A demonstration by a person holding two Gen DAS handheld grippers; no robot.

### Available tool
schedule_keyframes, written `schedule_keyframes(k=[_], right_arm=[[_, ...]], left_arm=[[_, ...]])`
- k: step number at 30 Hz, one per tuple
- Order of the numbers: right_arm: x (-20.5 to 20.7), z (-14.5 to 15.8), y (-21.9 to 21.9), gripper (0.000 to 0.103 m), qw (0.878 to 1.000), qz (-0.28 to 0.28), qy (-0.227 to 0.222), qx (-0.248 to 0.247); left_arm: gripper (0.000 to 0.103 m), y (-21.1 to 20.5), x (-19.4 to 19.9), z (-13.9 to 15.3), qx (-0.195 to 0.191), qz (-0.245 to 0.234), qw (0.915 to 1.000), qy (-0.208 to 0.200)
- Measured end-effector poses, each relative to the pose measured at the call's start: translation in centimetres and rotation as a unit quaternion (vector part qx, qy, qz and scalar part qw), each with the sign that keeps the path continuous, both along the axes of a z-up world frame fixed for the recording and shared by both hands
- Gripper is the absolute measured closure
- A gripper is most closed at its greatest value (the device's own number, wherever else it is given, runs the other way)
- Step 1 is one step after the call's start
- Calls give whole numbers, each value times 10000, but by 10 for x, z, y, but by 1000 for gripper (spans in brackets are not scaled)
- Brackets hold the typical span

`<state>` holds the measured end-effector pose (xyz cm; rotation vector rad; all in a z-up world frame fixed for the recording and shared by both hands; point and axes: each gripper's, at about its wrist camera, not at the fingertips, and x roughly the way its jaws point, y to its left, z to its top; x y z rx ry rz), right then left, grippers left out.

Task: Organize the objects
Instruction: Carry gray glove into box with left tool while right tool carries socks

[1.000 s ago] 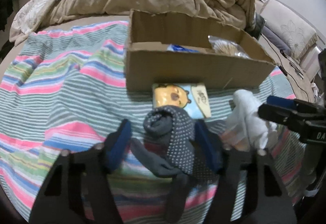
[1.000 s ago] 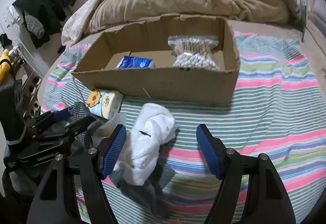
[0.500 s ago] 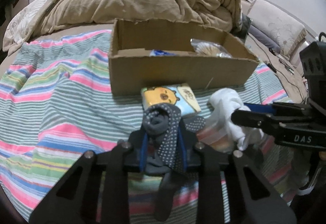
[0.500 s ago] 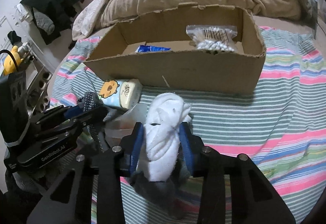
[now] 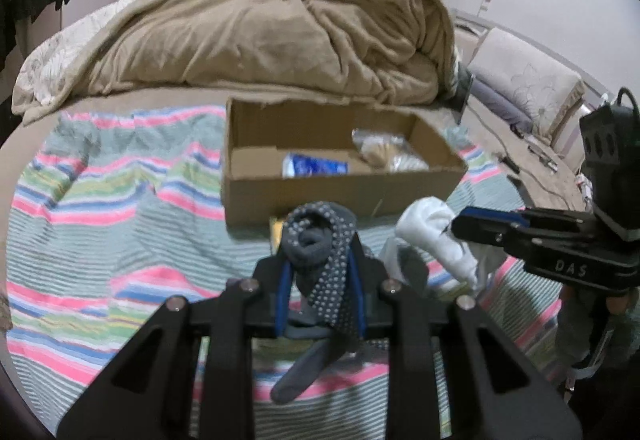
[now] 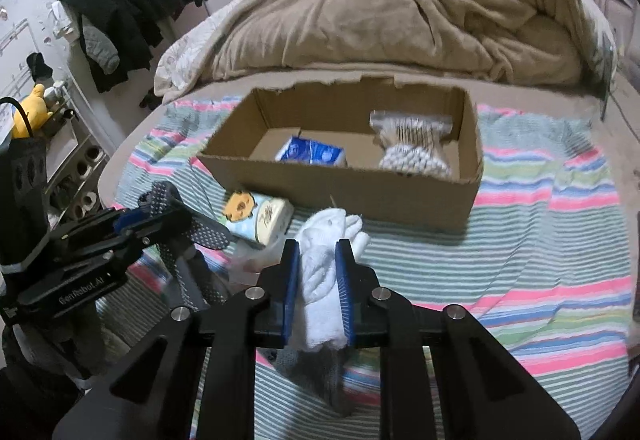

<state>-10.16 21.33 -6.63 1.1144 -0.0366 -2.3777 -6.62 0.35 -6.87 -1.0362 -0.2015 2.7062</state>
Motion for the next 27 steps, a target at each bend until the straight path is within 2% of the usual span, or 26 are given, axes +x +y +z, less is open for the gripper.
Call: schedule_keyframes(k=[8, 17, 27], right_arm=[[2, 6, 2, 84, 9999, -40, 90, 41], [3, 43, 8, 84, 9986, -105, 516, 6], [-16, 81, 4, 84, 9957, -63, 921, 55]], left_arm=[[78, -9, 3, 23, -40, 113, 9996, 265], [78, -11, -3, 50, -158, 133, 9982, 568], [78, -12, -25, 72, -377, 123, 9961, 794]])
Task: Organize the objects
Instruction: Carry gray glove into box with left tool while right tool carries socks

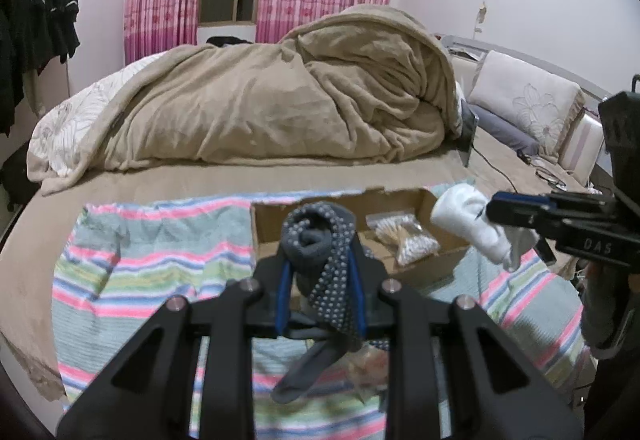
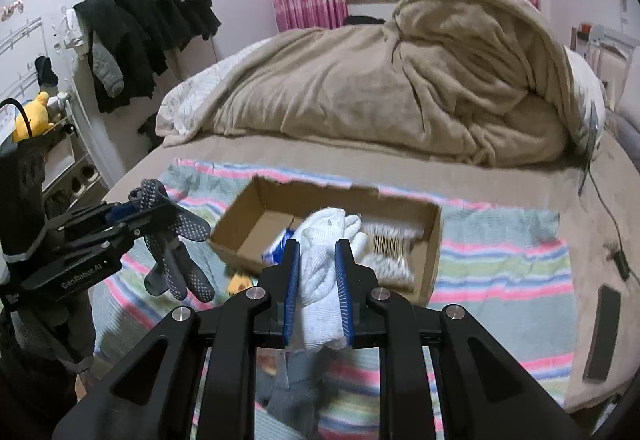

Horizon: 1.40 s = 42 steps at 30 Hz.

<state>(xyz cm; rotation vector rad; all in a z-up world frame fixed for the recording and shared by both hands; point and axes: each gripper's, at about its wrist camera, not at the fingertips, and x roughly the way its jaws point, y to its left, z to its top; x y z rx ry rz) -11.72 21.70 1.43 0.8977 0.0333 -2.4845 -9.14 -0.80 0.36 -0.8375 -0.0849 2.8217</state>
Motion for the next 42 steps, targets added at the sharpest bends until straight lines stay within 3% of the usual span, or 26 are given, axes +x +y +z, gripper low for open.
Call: schedule_keyframes(k=[6, 12, 25, 31, 34, 40, 41, 42], right_arm=[[-19, 10, -7, 84, 9999, 21, 131, 89], [-48, 0, -19, 84, 10000, 83, -5, 37], [-105, -58, -36, 84, 9980, 135, -612, 88], [-115, -90, -39, 84, 9951, 78, -930, 337], [-117, -98, -39, 83, 9934, 115, -1083, 357], [-109, -90, -38, 61, 9941, 97, -1035, 319], [-106, -86, -37, 61, 9944, 108, -998, 318], [-104, -83, -37, 60, 9948, 120, -957, 323]], left_arm=[[78, -1, -23, 12, 62, -74, 9999, 86], [78, -4, -54, 2, 12, -1, 10000, -12], [76, -1, -113, -59, 73, -35, 9974, -710], [74, 6, -128, -91, -139, 60, 9922, -1241], [69, 12, -125, -94, -284, 21, 9911, -1303], [66, 13, -114, -89, -319, 109, 9901, -1361], [56, 12, -110, -85, -295, 152, 9908, -1315], [39, 10, -105, -81, -249, 196, 9916, -1255]])
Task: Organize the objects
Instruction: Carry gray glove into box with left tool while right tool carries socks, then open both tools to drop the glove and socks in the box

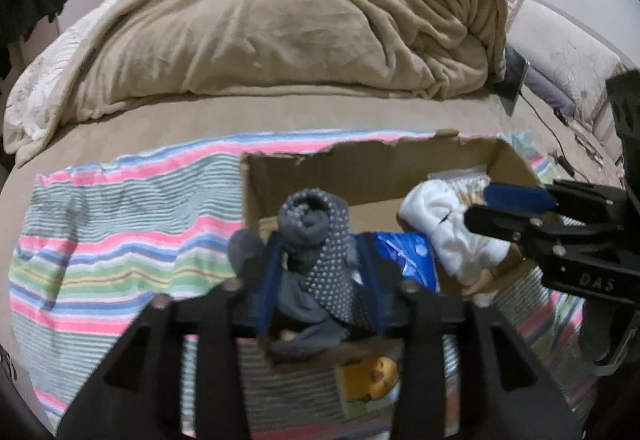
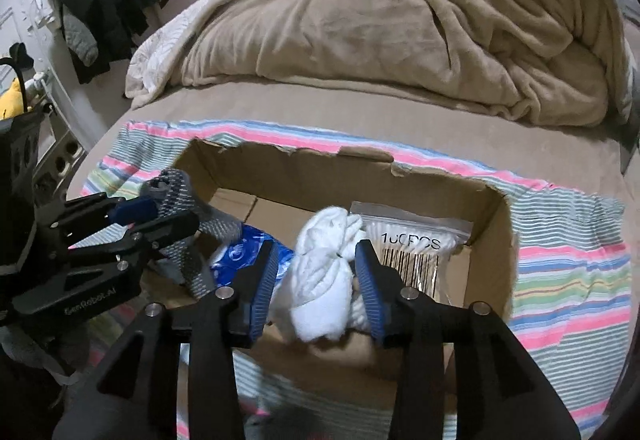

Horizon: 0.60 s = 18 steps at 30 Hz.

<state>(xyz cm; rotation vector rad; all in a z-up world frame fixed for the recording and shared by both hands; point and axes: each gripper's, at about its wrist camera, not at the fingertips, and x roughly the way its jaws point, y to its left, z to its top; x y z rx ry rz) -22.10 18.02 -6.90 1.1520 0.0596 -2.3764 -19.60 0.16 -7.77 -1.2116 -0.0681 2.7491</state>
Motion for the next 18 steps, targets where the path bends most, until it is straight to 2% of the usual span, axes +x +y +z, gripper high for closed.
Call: schedule_keyframes(k=[2, 3, 6, 10, 18], right_arm=[[8, 7, 1, 57, 10000, -3, 96, 9], [14, 11, 3, 53, 9999, -32, 141, -6], [26, 20, 9, 50, 9997, -101, 217, -62], [45, 33, 14, 49, 9993, -162, 330, -100], [87, 49, 15, 48, 9987, -82, 463, -199]], left_arm=[[27, -3, 10, 7, 252, -32, 9996, 97], [24, -4, 16, 10, 242, 18, 9996, 160], [24, -5, 32, 22, 69, 137, 9991, 385], [24, -12, 53, 37, 260, 223, 9983, 469], [24, -13, 109, 58, 386, 296, 9962, 720]])
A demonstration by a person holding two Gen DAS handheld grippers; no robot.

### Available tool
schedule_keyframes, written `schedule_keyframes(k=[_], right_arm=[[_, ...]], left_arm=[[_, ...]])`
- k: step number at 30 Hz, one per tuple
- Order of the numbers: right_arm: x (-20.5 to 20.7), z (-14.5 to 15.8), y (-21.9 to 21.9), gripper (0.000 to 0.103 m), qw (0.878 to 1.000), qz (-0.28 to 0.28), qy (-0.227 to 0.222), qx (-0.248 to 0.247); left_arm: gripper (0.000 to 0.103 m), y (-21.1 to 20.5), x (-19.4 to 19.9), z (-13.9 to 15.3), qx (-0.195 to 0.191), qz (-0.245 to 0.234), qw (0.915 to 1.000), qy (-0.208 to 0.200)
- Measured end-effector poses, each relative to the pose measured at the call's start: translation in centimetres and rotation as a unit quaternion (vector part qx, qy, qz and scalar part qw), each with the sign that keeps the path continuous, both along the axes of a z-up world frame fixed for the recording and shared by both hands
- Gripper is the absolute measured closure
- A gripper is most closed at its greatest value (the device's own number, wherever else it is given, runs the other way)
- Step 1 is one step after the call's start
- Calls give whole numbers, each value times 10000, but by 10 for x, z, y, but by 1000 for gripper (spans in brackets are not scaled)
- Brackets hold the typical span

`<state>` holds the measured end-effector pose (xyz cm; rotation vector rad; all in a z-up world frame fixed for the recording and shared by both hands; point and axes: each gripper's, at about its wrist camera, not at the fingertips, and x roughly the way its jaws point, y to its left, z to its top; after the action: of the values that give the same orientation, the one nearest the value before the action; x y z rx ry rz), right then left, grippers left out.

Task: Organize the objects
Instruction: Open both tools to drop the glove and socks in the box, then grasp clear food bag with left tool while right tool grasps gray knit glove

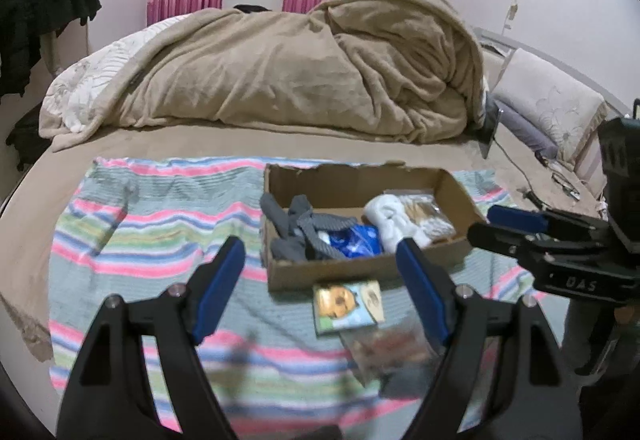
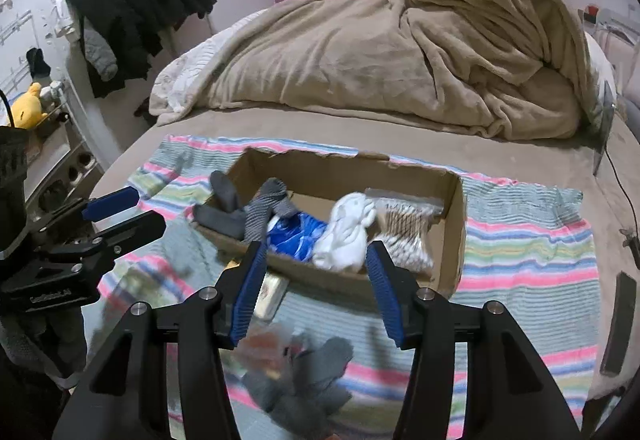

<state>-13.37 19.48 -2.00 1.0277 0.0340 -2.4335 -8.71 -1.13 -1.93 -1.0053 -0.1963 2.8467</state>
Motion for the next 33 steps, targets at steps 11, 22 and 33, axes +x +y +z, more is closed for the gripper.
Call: schedule_keyframes(k=[11, 22, 33], right_arm=[[39, 6, 0, 48, 9998, 142, 46, -124], [50, -24, 3, 47, 9995, 190, -238, -9], [55, -61, 3, 47, 9977, 304, -592, 146]], left_arm=[[12, -1, 42, 6, 268, 129, 9995, 127], [12, 4, 38, -25, 357, 130, 9989, -279], [12, 15, 27, -59, 309, 64, 9969, -716]])
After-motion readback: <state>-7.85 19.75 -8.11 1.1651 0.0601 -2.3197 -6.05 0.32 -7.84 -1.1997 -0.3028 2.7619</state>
